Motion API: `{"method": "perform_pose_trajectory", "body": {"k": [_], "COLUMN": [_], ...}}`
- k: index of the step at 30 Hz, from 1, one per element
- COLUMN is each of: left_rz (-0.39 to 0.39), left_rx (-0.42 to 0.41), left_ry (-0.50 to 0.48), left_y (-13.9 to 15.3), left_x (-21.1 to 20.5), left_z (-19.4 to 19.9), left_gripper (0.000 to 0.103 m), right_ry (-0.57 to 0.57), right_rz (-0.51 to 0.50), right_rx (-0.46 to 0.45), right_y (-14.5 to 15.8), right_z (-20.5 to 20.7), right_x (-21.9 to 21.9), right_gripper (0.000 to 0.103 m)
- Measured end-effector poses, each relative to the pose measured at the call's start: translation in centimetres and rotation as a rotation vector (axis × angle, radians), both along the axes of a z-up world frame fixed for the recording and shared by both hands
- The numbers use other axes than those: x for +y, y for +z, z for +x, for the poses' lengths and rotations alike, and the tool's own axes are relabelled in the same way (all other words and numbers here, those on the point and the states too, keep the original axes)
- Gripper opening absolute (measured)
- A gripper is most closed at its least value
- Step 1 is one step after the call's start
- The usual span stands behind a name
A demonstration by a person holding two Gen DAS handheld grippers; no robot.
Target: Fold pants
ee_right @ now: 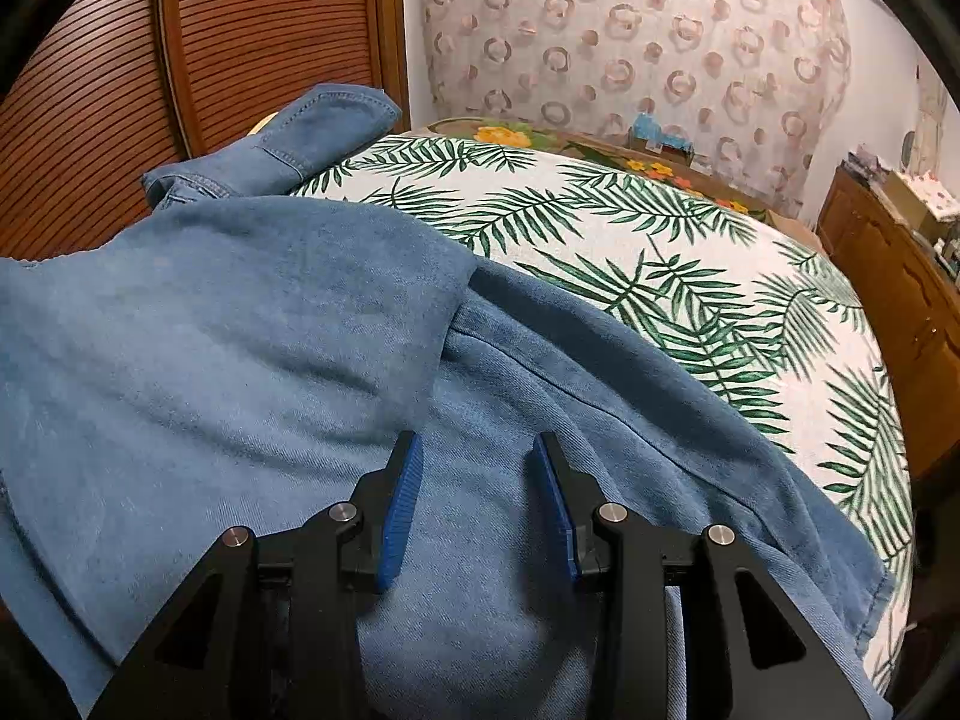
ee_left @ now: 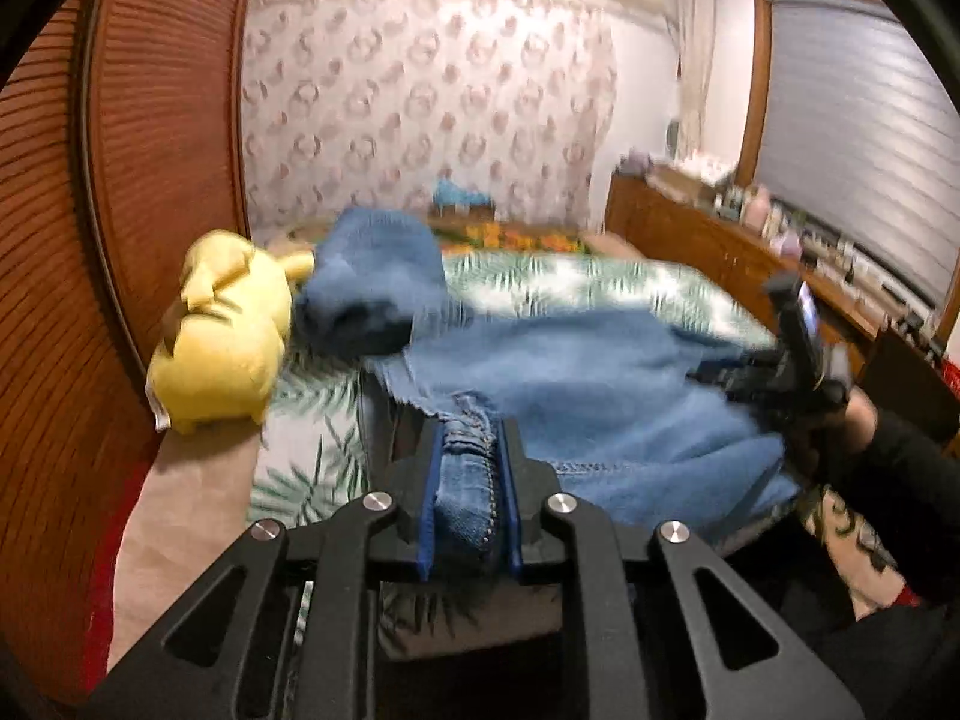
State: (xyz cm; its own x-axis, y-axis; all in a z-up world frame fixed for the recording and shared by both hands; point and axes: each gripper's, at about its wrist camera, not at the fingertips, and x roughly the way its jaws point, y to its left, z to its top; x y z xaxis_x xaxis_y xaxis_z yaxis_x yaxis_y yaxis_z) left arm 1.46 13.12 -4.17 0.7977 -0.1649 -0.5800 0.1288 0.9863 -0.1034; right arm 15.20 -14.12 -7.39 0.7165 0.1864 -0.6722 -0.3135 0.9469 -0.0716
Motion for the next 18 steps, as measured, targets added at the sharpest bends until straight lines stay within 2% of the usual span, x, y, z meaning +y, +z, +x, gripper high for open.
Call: {"method": "perform_pose_trajectory", "body": {"k": [5,10,12,14,16,17,18], "left_rz": [-0.018,-0.023,-0.016,-0.017,-0.024,-0.026,-0.025], "left_rx": [0.067,0.083,0.081,0.074,0.065,0.069,0.073], "left_ry": [0.016,0.02,0.026,0.029,0.031,0.032,0.032], "left_y": [-2.6,-3.0,-2.9,-2.8,-2.6,-2.6,-2.6], "left_x": [0.5,0.4,0.4,0.6,0.7,0.8,0.8], "left_z": [0.0,0.1,0.2,0.3,0.4,0.5,0.6], "left_gripper": [0.019,0.023,0.03,0.048,0.061,0.074,0.08], "right_ry": [0.058,0.114,0.13,0.138,0.136,0.135,0.131], "right_rz": [0.051,0.108,0.132,0.14,0.147,0.146,0.139], "right_rx": [-0.013,-0.002,0.009,0.02,0.036,0.041,0.045], "right_y": [2.0,2.8,2.6,2.3,1.8,1.4,1.1], "right_z": [-3.6,-7.1,-8.0,-8.5,-8.7,-8.9,-8.9], "right_x": [-0.5,-0.8,-0.8,-0.8,-0.9,-1.0,-1.0], "right_gripper": [0.039,0.039,0.039,0.039,0.039,0.039,0.039]}}
